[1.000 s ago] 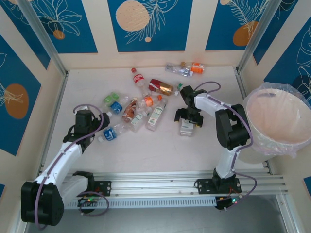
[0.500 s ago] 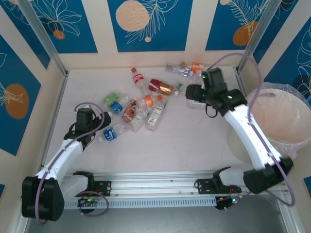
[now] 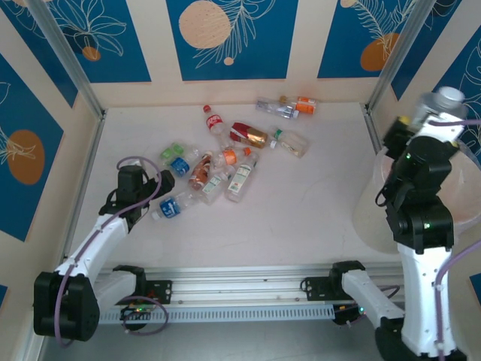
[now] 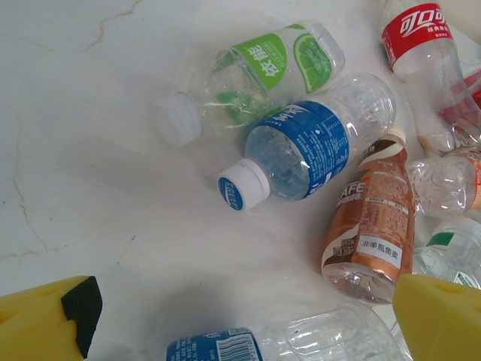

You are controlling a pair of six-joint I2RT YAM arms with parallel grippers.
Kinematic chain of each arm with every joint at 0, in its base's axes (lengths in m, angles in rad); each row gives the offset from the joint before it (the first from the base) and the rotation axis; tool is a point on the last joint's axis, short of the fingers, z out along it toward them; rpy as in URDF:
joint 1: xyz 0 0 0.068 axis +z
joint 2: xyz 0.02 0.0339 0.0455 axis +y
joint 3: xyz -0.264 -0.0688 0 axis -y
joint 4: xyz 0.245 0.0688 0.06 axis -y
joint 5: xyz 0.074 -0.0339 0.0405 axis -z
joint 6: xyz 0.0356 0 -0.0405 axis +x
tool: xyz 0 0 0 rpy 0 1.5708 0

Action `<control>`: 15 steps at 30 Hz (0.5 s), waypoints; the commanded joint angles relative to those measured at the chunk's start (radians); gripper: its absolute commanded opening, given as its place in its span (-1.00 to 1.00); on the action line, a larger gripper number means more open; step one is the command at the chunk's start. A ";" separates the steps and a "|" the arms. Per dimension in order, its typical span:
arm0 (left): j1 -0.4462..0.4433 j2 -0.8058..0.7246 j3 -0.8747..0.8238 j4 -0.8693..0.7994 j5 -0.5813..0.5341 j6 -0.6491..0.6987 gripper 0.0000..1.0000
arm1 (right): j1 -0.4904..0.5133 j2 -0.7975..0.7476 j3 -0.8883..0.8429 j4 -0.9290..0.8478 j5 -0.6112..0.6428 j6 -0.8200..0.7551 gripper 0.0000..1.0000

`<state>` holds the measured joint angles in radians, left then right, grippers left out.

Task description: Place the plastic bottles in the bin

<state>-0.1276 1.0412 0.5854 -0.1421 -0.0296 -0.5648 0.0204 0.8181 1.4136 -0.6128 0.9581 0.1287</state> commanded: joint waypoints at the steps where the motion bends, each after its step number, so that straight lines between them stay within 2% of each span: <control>1: -0.004 0.007 0.047 0.008 0.013 0.001 1.00 | -0.147 0.002 -0.033 0.002 0.017 0.080 0.33; 6: -0.005 -0.006 0.062 -0.010 -0.003 0.004 1.00 | -0.330 0.082 -0.015 -0.226 -0.200 0.241 0.34; 9: -0.005 -0.008 0.065 -0.010 0.002 -0.005 1.00 | -0.382 0.127 -0.011 -0.327 -0.333 0.287 0.36; 15: -0.005 0.004 0.082 -0.014 0.011 -0.011 1.00 | -0.387 0.158 -0.100 -0.378 -0.338 0.311 0.40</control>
<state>-0.1276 1.0458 0.6270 -0.1490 -0.0292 -0.5678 -0.3584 0.9817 1.3373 -0.9375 0.6571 0.3908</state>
